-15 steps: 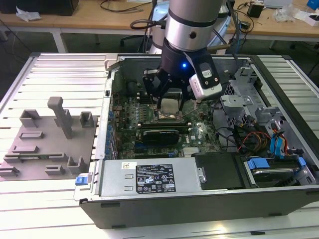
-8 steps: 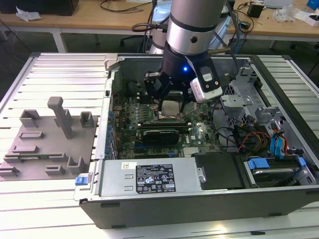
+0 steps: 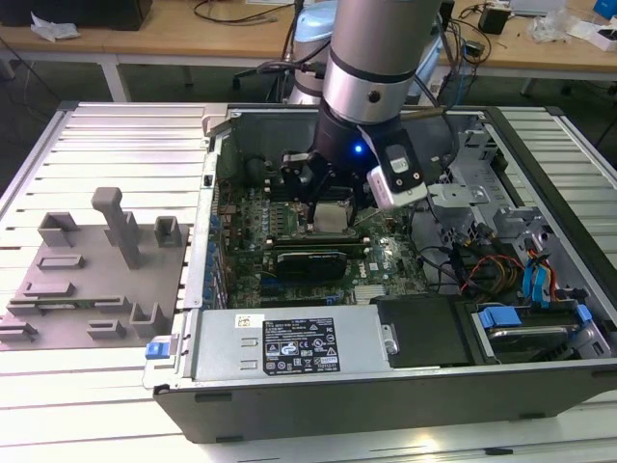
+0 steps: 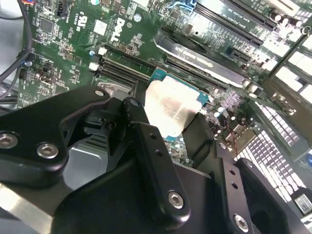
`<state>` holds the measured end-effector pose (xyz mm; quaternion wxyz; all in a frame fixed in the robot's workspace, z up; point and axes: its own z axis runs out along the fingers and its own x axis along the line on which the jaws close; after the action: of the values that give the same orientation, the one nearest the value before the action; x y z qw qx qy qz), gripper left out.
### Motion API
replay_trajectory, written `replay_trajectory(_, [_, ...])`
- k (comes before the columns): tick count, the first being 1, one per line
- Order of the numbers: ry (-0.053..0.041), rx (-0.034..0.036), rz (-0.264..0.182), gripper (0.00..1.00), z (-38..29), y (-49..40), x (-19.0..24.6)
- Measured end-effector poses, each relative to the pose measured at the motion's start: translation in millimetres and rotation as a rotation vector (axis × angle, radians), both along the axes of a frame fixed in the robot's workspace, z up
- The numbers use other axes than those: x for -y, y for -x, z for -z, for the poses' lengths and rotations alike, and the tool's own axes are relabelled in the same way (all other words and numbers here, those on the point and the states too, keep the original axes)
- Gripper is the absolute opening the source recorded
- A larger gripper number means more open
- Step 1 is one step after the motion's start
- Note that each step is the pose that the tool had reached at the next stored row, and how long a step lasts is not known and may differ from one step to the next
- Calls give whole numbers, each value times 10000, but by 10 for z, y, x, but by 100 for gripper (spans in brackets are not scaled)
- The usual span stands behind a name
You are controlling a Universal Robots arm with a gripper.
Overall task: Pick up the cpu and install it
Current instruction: 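Pick up the cpu and move it towards the insertion slot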
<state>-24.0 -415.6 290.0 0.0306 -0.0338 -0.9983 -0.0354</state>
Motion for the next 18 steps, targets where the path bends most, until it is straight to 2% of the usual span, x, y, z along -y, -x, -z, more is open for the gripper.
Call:
replay_trajectory(1, [1,0,0,55,18,-3,-9])
replay_trajectory(3, [1,-1,0,55,51,-5,-81])
replay_trajectory(4, [-2,0,1,55,60,-5,-140])
replay_trajectory(9, [0,-1,-5,55,83,-5,-359])
replay_trajectory(11, [-1,17,-138,55,136,-5,-504])
replay_trajectory(12, [-3,34,-202,55,150,-5,-535])
replay_trajectory(16, [0,144,-405,55,189,-4,-582])
replay_trajectory(17, [1,217,-492,55,199,-4,-596])
replay_trajectory(18, [3,259,-540,55,203,-4,-602])
